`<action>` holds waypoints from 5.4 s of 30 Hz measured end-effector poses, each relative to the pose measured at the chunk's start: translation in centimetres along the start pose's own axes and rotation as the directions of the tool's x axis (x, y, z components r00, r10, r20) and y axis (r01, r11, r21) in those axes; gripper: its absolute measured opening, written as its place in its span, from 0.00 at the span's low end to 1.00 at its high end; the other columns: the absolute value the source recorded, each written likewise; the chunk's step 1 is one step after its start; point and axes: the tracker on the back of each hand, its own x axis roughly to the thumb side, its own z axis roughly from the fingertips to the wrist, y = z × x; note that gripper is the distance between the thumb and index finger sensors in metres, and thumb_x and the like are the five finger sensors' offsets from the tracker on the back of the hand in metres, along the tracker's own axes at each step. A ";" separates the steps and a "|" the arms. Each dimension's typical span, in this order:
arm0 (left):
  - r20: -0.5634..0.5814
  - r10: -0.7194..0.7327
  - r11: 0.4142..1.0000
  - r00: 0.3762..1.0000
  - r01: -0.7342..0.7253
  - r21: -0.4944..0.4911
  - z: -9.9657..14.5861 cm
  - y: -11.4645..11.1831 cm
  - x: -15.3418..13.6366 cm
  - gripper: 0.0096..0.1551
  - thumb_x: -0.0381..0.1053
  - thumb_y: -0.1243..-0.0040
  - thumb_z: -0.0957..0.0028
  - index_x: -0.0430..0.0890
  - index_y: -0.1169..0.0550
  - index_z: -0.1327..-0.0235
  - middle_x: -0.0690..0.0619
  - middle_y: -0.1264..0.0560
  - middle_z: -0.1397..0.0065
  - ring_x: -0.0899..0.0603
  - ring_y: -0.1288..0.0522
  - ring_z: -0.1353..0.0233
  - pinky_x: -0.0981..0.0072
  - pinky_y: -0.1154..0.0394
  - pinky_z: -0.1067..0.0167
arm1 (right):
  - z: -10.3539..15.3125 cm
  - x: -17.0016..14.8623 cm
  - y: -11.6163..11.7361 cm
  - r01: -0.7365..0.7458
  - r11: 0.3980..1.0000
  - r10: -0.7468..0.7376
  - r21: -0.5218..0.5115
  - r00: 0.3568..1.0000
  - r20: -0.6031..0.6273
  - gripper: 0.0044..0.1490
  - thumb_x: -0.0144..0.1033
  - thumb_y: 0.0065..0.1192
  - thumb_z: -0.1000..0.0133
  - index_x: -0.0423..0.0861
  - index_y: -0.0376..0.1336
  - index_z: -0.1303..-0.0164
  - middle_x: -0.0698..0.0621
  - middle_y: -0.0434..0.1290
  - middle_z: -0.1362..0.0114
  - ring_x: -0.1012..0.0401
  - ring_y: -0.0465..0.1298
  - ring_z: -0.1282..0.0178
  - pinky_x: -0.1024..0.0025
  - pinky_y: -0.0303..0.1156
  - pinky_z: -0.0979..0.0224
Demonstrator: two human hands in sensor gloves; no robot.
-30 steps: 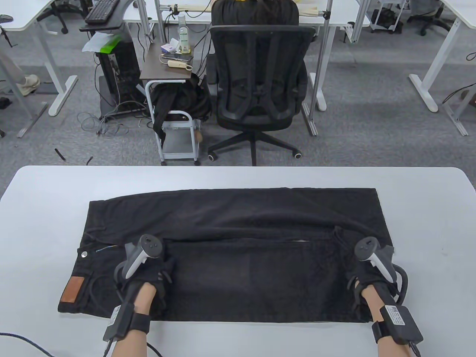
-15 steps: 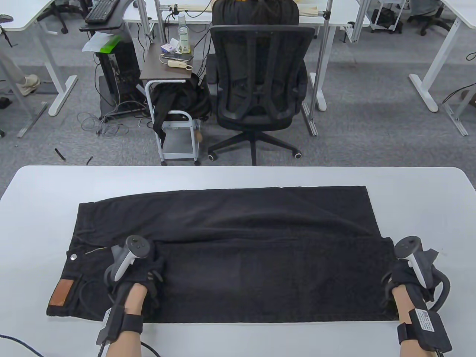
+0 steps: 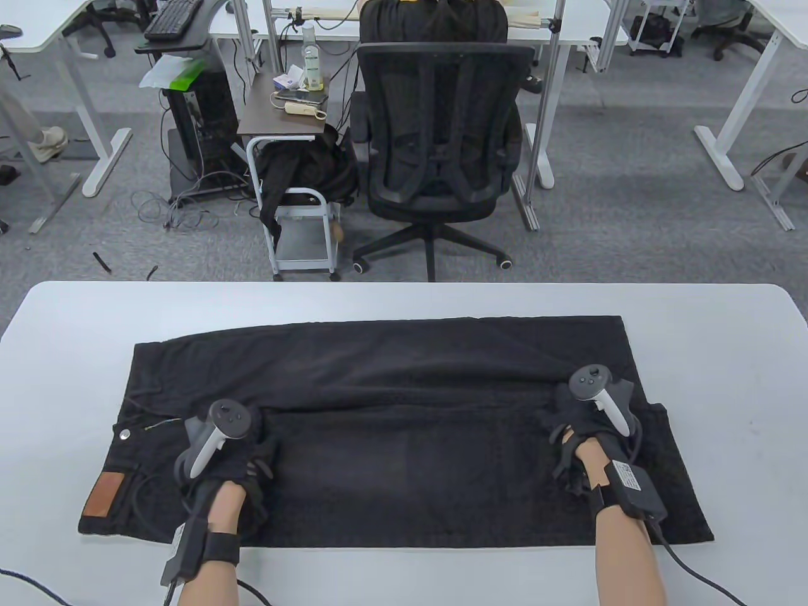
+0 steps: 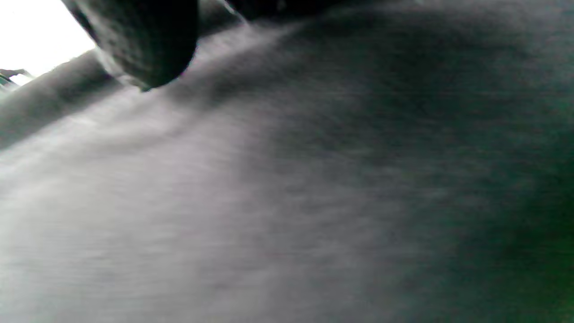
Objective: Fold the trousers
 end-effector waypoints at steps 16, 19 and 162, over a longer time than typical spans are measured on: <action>0.089 -0.082 0.997 0.993 0.080 0.023 0.2 0.1 1.9 0.42 0.67 0.49 0.46 0.65 0.53 0.23 0.59 0.61 0.12 0.44 0.67 0.13 0.35 0.63 0.23 | 0.7 -4.8 -2.4 -0.079 0.995 0.062 -0.062 0.966 -0.250 0.60 0.67 0.55 0.55 0.52 0.38 0.20 0.50 0.34 0.14 0.49 0.28 0.14 0.36 0.29 0.19; 0.143 -0.114 0.993 0.983 0.110 0.034 0.8 0.1 3.6 0.43 0.67 0.49 0.46 0.65 0.53 0.23 0.59 0.62 0.11 0.44 0.66 0.13 0.35 0.62 0.23 | 1.8 -4.4 -2.7 -0.103 0.988 0.077 -0.111 0.972 -0.220 0.57 0.63 0.58 0.52 0.52 0.38 0.20 0.51 0.34 0.14 0.48 0.30 0.14 0.36 0.30 0.18; 0.066 -0.292 0.640 0.954 0.143 0.755 10.1 20.0 5.5 0.22 0.53 0.31 0.48 0.53 0.18 0.40 0.51 0.19 0.26 0.39 0.25 0.23 0.41 0.34 0.27 | 6.6 -2.2 -15.6 0.719 0.658 -0.751 0.223 0.606 0.263 0.32 0.37 0.69 0.46 0.38 0.68 0.32 0.41 0.83 0.44 0.44 0.80 0.41 0.40 0.66 0.30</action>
